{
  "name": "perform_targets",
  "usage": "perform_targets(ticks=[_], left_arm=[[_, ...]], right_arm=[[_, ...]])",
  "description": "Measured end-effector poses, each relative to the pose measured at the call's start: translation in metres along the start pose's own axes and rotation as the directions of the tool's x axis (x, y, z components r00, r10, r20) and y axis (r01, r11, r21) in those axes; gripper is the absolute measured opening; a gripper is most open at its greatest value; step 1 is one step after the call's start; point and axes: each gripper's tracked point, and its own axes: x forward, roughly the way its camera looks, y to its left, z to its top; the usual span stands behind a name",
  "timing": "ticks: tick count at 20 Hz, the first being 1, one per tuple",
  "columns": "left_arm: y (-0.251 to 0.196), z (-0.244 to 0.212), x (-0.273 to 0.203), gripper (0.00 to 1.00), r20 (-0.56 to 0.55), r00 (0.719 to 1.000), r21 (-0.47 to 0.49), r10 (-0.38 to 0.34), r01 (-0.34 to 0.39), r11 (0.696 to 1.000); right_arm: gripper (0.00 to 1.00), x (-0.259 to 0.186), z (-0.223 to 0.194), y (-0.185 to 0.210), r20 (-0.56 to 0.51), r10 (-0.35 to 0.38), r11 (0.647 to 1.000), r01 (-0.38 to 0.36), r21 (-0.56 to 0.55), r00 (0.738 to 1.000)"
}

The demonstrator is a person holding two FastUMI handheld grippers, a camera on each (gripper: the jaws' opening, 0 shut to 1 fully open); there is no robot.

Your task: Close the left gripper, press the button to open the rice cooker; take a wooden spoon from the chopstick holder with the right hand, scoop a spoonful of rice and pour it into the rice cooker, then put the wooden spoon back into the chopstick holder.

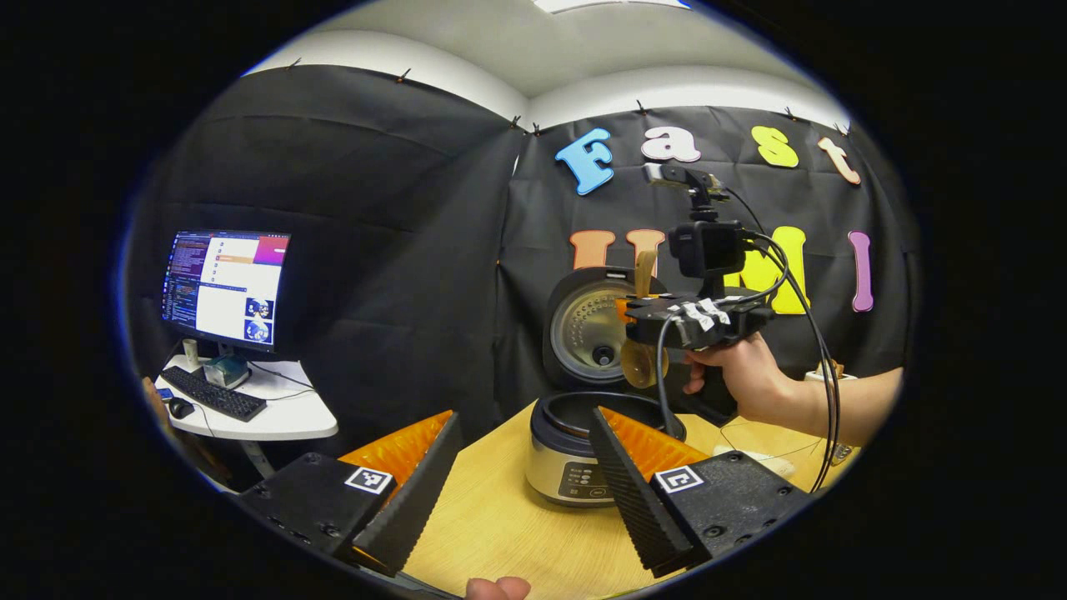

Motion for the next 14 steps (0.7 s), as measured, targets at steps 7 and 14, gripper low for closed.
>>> perform_targets(ticks=[7,14], left_arm=[[-0.004,0.003,-0.001,0.98,0.005,1.000,0.001,-0.001,0.001,1.000],[-0.043,0.013,-0.009,0.98,0.036,0.998,0.017,-0.061,0.060,0.998]], right_arm=[[0.06,-0.039,0.015,-0.049,-0.007,-0.002,0.933,0.005,0.359,1.000],[0.06,-0.129,0.013,-0.163,-0.030,-0.074,0.762,0.076,0.643,0.997]])
